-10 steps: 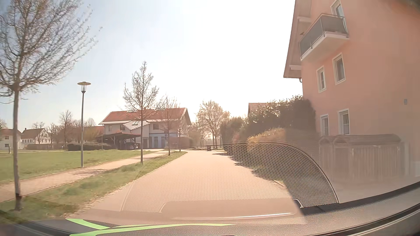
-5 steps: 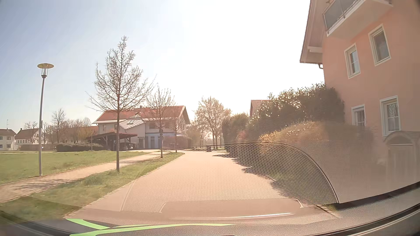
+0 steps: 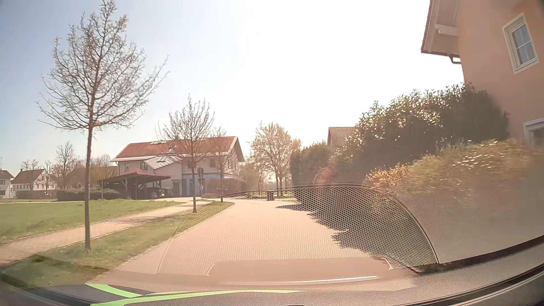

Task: Follow the waypoints while adhering to traffic rules and regulations

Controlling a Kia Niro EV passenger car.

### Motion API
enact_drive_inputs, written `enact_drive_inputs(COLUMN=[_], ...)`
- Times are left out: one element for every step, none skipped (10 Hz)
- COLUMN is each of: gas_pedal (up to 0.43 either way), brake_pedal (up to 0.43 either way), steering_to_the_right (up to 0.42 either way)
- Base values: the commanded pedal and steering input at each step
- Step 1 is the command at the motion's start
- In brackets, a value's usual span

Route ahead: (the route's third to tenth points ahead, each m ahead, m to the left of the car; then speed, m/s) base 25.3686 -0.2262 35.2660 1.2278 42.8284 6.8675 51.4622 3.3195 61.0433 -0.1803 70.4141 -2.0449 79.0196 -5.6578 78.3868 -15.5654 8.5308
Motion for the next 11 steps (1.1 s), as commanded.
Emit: enact_drive_inputs(gas_pedal=[0.228,0.228,0.209,0.197,0.118,0.0,0.0,0.0,0.0,0.0,0.0], brake_pedal=[0.0,0.0,0.0,0.0,0.0,0.0,0.0,0.0,0.0,0.0,0.0], steering_to_the_right=[0.0,0.0,0.0,0.0,-0.001,0.0,-0.001,-0.002,-0.002,-0.003,-0.003])
